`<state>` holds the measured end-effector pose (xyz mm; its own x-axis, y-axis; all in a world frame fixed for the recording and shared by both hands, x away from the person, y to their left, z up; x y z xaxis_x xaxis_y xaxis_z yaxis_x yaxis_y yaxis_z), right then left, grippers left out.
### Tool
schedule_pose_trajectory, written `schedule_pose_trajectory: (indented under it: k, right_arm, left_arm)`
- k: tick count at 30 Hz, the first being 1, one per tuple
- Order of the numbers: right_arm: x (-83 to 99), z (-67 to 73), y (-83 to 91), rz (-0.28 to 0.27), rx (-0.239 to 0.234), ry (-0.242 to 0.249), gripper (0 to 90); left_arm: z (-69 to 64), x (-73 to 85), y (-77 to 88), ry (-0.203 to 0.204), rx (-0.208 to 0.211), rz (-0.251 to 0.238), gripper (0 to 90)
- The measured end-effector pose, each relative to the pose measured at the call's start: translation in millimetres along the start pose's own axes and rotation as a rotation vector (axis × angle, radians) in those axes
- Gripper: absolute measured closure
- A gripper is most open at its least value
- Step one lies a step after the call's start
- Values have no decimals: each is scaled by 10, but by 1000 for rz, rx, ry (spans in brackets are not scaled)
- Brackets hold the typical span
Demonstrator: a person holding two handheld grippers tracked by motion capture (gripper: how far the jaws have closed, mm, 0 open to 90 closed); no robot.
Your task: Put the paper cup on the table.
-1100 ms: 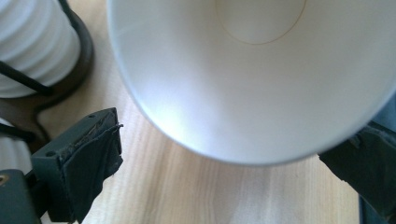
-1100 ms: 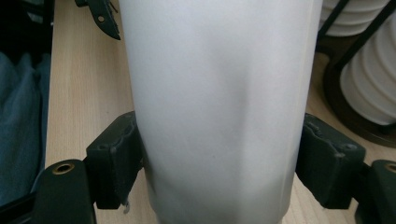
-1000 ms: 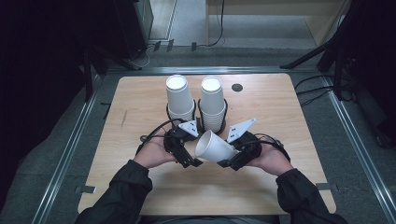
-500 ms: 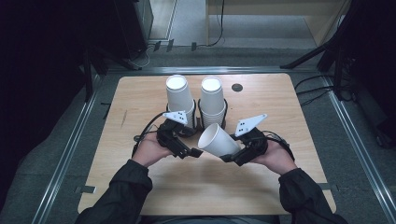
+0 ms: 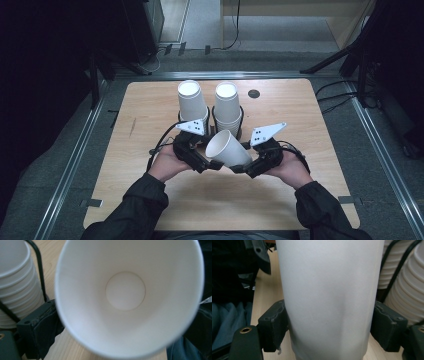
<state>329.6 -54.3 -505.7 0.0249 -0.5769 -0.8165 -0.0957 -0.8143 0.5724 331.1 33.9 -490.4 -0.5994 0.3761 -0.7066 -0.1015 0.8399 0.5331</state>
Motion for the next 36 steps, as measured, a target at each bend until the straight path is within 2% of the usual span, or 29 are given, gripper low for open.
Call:
schedule_pose_trajectory:
  k: [3, 6, 8, 9, 13, 17, 20, 22, 27, 31, 32, 36]
  right_arm:
    - [-57, 34, -48, -25, -17, -3, 227]
    - [-103, 67, -94, -43, -32, 1, 227]
    - [-117, 85, -117, -44, -42, 4, 229]
    - [-125, 89, -123, -49, -38, 7, 230]
    - [-112, 96, -129, -31, -36, 18, 231]
    - [-102, 106, -136, -20, -48, 5, 227]
    - [-95, 117, -134, -9, -62, -16, 201]
    - [-75, 117, -130, 5, -63, -16, 171]
    - [-39, 86, -85, 18, -48, -34, 171]
    - [-19, 71, -45, 21, -40, -34, 170]
    - [-17, 68, -39, 20, -39, -36, 170]
    - [6, 64, -27, 26, -38, -36, 167]
  left_arm:
    - [-33, -21, -21, 2, 10, -13, 0]
    - [-60, -58, -12, 23, 24, -50, 11]
    - [-75, -81, 14, 21, 30, -80, 96]
    - [-93, -79, 23, 21, 50, -74, 115]
    - [-95, -54, 21, 10, 34, -37, 178]
    - [-108, -50, 32, 2, 25, -15, 210]
    - [-99, -42, 51, -7, 0, 0, 213]
    - [-92, -45, 77, -4, 2, 1, 213]
    - [-66, -45, 153, -8, -8, 12, 213]
    - [-39, -32, 196, -34, -28, 22, 212]
    - [-39, -20, 199, -34, -22, 39, 212]
    - [-4, 17, 197, -63, -57, 75, 211]
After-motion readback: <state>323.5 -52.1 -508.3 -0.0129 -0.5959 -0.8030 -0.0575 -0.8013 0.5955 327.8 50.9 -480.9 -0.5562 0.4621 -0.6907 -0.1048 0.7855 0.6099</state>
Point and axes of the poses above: each handheld gripper's, and its own axes: y roughly backward along the jaws, x roughly out of its underside, z roughly to its left, the point moved 10 cm from there along -y, roughly forward along the jaws, and after that the axes turned 15 degrees about y, right-handed, at the moved point
